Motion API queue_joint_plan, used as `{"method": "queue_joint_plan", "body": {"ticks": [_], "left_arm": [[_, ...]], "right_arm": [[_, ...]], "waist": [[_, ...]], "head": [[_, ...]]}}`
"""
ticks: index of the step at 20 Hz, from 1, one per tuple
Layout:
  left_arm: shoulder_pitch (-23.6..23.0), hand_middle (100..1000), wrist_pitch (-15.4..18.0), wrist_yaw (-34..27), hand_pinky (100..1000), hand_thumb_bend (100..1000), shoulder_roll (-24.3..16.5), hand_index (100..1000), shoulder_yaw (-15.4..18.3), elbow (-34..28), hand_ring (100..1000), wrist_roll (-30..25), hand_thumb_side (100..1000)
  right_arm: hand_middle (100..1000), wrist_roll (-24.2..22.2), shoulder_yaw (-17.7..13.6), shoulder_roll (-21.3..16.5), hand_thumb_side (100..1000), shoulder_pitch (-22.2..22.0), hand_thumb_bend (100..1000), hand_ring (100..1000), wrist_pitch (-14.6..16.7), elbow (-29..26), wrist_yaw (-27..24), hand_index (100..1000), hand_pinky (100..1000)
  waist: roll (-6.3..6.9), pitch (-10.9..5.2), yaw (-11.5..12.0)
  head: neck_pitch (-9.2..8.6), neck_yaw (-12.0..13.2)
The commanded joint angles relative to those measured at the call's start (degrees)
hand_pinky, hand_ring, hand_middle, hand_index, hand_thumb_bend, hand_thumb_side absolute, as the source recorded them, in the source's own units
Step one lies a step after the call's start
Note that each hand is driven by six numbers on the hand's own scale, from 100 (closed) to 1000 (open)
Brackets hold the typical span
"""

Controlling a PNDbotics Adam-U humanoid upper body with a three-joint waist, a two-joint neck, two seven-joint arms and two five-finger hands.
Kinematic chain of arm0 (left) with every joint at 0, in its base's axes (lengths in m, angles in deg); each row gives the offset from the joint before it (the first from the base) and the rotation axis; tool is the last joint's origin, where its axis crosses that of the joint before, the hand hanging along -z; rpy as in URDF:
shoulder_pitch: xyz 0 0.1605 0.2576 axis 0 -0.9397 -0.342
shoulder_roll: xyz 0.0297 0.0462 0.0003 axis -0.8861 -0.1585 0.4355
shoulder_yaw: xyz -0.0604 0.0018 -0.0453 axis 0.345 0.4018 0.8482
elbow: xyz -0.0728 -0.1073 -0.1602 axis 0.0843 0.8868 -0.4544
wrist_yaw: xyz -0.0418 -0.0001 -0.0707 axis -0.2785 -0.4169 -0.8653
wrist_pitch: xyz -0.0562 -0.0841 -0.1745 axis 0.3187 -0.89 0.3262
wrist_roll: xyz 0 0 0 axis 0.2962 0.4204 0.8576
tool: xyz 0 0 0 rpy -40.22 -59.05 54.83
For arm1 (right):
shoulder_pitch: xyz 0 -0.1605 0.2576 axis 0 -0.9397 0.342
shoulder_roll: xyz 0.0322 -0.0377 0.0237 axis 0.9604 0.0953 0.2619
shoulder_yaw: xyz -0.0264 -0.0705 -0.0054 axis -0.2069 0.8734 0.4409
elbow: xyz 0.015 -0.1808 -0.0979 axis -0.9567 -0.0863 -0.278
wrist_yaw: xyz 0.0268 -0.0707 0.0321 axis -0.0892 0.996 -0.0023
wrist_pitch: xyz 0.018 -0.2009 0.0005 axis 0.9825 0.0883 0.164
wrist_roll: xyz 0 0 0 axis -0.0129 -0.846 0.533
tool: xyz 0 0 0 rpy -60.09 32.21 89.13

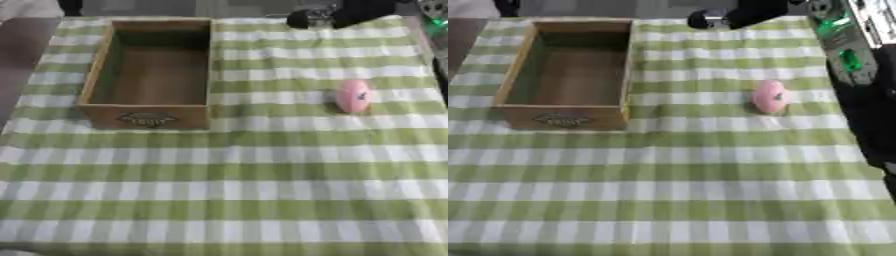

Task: Pick up objects on the table and place them in the box.

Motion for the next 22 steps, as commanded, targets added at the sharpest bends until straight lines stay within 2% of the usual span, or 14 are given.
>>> {"method": "queue_joint_plan", "body": {"ticks": [1, 4, 8, 12, 17, 22], "left_arm": [[0.0, 575, 0.0, -0.1, 616, 100, -1.3, 867, 0.0, -1.1, 495, -0.3, 960], [0.0, 575, 0.1, -0.2, 616, 100, -1.3, 867, 0.0, -1.1, 495, -0.4, 959], [0.0, 575, 0.1, -0.2, 617, 100, -1.4, 866, 0.1, -1.1, 495, -0.6, 961], [0.2, 575, 0.1, -0.2, 616, 100, -1.6, 866, 0.1, -1.1, 496, -0.6, 959], [0.2, 575, 0.1, -0.2, 616, 100, -1.6, 866, 0.1, -1.1, 495, -0.6, 959], [0.2, 576, 0.2, -0.2, 616, 100, -1.7, 866, 0.1, -1.1, 495, -0.4, 959]], "right_arm": [[868, -3.0, -0.3, -2.2, 815, 1.9, 824, 882, 1.5, 0.7, 0.2, 1000, 821], [872, -5.2, -0.7, -2.6, 796, 2.3, 781, 887, 2.0, 1.5, 0.1, 1000, 823], [881, -9.1, -1.3, -3.3, 781, 1.8, 760, 896, 0.2, 3.6, 0.9, 1000, 831], [875, -9.7, -1.2, -4.3, 691, 0.7, 768, 904, -0.3, 4.7, -0.1, 1000, 835], [858, -9.7, -0.3, -5.1, 581, -0.4, 731, 908, 0.1, 7.7, -0.5, 1000, 840], [846, -9.7, 0.1, -5.5, 558, -1.7, 721, 904, 0.6, 9.4, -0.9, 1000, 836]], "waist": [[-0.04, -0.91, -0.1], [-0.05, -0.93, -0.2], [-0.22, -0.96, -0.5], [-0.24, -0.98, -0.7], [-0.23, -0.99, -0.8], [-0.09, -0.91, -0.8]], "head": [[-0.35, 0.0], [-0.6, 0.1], [-0.81, 0.2], [-0.99, 0.3], [-0.97, 0.2], [-1.03, 0.4]]}}
